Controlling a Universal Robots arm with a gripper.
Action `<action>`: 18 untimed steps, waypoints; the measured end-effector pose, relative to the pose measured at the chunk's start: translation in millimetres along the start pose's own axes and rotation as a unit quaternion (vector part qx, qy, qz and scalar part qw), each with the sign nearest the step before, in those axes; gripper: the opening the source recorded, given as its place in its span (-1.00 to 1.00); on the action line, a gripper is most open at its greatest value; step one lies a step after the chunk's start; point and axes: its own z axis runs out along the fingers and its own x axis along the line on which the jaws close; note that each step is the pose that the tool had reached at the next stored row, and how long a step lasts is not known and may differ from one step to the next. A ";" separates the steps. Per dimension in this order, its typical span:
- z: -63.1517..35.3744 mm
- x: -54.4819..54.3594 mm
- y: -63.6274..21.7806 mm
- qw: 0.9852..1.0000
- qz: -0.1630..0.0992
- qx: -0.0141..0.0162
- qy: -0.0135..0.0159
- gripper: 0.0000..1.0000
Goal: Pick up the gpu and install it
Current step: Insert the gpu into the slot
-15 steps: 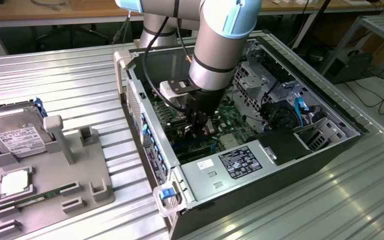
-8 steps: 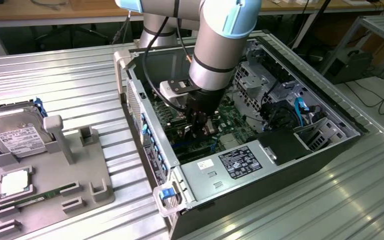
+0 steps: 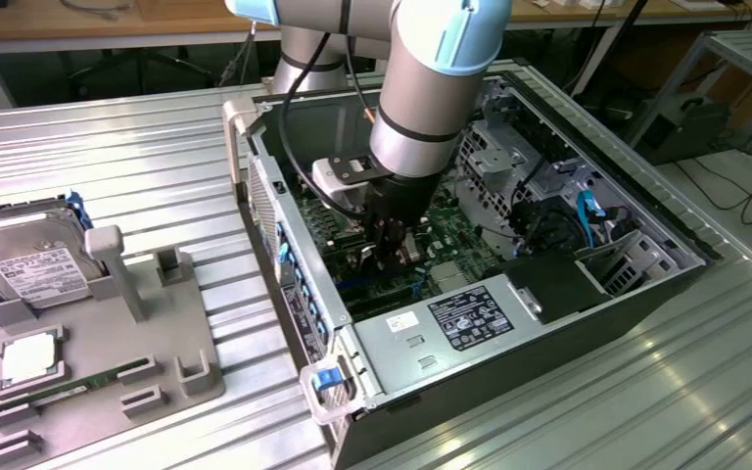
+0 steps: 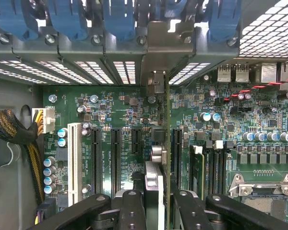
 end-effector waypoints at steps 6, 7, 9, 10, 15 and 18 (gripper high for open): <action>3.5 0.2 -0.1 1.000 0.000 0.000 0.000 -0.44; 3.8 0.2 -0.1 1.000 0.000 0.000 0.000 -0.44; 4.0 0.1 -0.2 1.000 0.000 0.000 0.000 -0.44; 4.1 0.1 -0.2 1.000 0.000 0.000 0.000 -0.44; 4.2 0.1 -0.2 1.000 0.000 0.000 0.000 -0.44; 4.2 0.1 -0.2 1.000 0.000 0.000 0.000 -0.44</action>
